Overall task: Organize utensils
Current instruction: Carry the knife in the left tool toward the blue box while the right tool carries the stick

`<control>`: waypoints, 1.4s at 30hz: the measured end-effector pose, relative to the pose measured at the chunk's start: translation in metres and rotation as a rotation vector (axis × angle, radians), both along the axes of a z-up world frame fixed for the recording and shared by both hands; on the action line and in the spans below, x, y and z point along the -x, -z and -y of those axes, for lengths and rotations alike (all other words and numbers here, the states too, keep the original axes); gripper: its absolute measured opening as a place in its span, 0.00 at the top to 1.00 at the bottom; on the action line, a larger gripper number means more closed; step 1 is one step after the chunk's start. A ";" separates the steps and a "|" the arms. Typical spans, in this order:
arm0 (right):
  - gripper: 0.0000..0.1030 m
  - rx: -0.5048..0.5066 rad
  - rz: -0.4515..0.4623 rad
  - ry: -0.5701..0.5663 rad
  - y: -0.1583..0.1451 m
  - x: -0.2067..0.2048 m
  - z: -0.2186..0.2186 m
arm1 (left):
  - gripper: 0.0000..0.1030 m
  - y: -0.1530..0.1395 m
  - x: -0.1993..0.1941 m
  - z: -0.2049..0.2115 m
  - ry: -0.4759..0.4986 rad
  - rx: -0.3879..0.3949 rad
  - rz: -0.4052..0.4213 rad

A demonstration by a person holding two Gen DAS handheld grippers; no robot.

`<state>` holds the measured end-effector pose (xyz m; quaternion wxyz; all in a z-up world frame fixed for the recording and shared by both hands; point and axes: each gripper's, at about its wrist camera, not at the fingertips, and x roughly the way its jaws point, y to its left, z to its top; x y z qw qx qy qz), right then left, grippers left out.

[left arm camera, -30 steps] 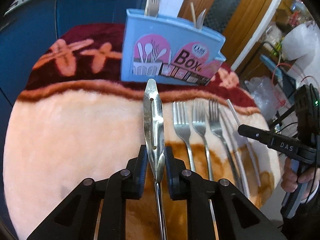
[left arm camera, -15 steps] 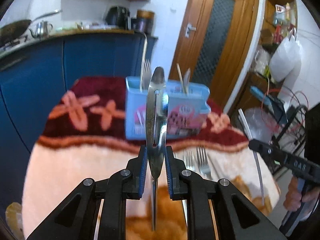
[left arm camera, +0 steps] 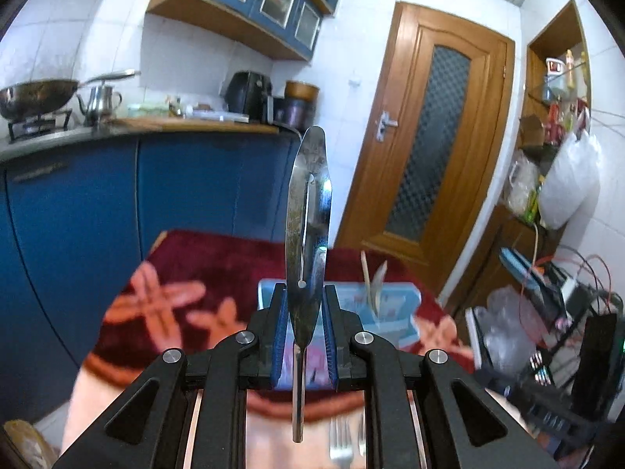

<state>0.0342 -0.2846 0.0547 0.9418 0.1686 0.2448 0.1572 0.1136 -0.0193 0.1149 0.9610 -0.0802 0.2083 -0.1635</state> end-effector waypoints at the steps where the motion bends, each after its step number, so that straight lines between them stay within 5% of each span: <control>1: 0.92 -0.003 -0.002 0.001 0.000 -0.002 0.001 | 0.84 -0.006 -0.004 0.002 -0.007 -0.004 0.019; 14: 0.92 0.002 0.033 0.034 -0.006 -0.020 0.013 | 0.84 -0.025 -0.053 0.004 -0.125 0.019 0.177; 28: 0.92 0.088 0.184 0.122 -0.026 -0.077 -0.003 | 0.84 0.035 -0.081 0.004 -0.110 0.039 0.071; 42: 0.92 0.178 0.334 0.235 -0.032 -0.130 -0.015 | 0.84 0.056 -0.081 0.007 -0.075 0.018 0.051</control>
